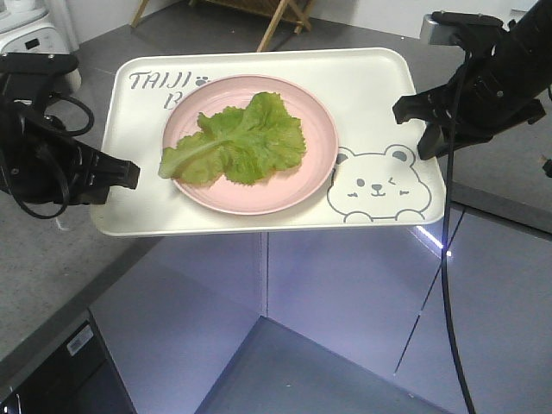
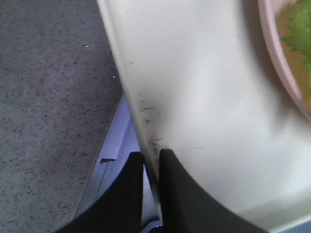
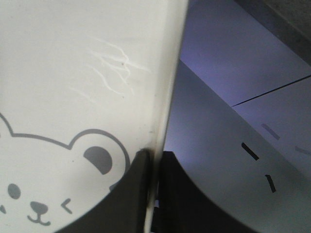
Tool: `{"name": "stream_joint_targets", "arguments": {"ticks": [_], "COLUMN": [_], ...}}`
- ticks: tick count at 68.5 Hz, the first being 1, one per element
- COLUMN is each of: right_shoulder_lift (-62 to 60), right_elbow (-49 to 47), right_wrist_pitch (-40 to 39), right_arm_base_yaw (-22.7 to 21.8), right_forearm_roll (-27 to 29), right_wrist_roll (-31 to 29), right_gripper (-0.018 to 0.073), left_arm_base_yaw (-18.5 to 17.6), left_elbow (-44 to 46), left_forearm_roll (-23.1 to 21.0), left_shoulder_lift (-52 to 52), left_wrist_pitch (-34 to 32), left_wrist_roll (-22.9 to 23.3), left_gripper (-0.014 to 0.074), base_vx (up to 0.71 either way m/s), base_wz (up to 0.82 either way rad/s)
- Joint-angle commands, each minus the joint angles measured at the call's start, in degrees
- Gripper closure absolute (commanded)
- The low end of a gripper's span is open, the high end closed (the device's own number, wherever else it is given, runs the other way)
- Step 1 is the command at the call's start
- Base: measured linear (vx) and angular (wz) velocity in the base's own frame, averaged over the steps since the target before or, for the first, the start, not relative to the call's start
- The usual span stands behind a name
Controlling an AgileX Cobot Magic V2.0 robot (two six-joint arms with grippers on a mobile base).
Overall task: Transfer vegetables to tray and serve
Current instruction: 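Keep holding the tray with both grippers while the base drives on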
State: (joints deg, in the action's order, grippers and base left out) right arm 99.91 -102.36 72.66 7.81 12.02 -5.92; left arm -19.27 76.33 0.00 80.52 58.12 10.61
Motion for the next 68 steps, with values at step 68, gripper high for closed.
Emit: {"name": "stream_joint_targets", "arguments": {"ticks": [68], "right_shoulder_lift": [-3.1], "right_elbow": [-1.7], "right_wrist_pitch": [0.8], "right_arm_base_yaw": [0.6], "right_forearm_roll": [3.6], "right_wrist_roll": [-1.4], "right_gripper": [0.0565], "left_arm_base_yaw": [-1.1], "left_elbow": [1.9], "left_forearm_roll": [-2.9], "left_shoulder_lift": [-2.0], "left_wrist_pitch": [-4.8], "left_wrist_roll": [-0.9], "left_gripper": [0.0602], "base_vx": [0.0], "base_wz": [-0.22]}}
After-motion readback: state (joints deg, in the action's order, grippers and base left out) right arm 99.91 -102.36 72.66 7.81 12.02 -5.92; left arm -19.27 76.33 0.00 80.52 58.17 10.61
